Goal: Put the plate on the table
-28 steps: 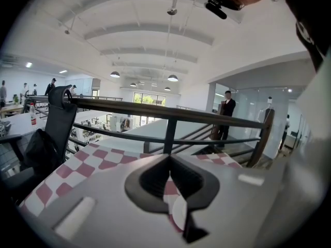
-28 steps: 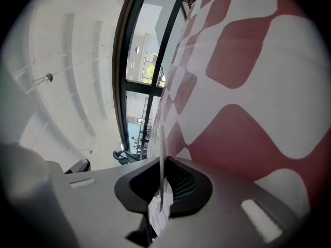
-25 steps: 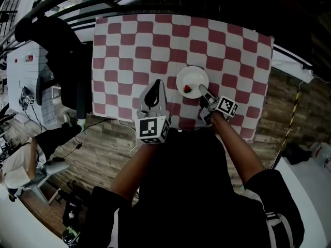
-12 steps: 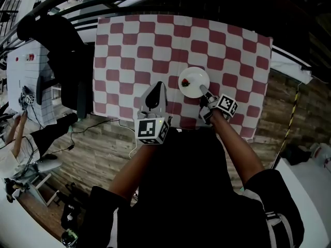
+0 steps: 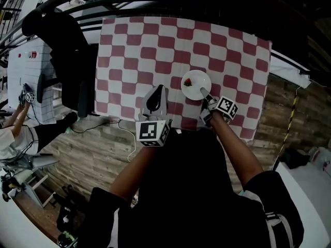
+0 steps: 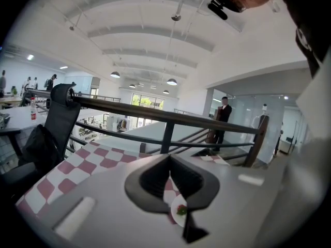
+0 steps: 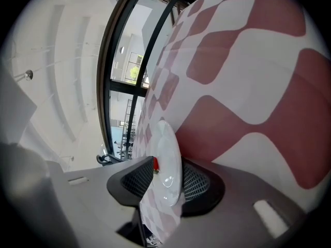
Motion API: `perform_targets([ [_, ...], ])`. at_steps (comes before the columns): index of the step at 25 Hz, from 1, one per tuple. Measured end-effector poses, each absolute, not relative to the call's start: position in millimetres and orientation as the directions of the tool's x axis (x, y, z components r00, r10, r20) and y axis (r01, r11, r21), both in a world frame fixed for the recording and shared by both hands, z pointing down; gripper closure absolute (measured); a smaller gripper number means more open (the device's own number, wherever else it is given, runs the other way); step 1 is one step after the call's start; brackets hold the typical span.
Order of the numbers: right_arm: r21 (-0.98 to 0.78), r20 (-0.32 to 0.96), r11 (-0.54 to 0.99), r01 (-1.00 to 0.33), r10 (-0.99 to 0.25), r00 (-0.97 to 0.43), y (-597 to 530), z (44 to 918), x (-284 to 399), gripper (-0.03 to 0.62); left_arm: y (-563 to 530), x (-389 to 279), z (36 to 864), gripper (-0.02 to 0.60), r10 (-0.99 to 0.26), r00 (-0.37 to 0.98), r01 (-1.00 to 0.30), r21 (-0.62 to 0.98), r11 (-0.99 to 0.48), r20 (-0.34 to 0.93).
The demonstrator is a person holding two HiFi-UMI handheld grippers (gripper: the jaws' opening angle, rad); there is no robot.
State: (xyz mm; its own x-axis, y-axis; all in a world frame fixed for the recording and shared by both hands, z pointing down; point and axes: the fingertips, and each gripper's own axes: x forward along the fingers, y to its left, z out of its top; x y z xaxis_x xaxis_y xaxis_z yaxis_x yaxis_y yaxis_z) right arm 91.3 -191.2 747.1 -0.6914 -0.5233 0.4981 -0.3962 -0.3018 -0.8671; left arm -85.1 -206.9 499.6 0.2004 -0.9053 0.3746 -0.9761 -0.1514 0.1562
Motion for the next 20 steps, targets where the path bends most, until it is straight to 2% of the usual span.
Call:
perform_targets([
  [8,-0.834,0.548,-0.283,-0.473,-0.521,-0.654,-181,745,95,0.405,-191,-77,494,0.572,-0.904,0.237,-0.969,0.15,-0.195,0.357],
  [12,-0.816,0.569,-0.293,-0.498,-0.559,-0.603,-176,745,110,0.405,-185,-79,493,0.572,-0.902,0.254,-0.965,0.15,-0.213,0.349],
  [20,-0.845,0.498,-0.223,-0.485,-0.655,-0.568,-166,710,120,0.413,-167,-84,488,0.572,-0.896,0.292,-0.954,0.173,-0.246,0.335],
])
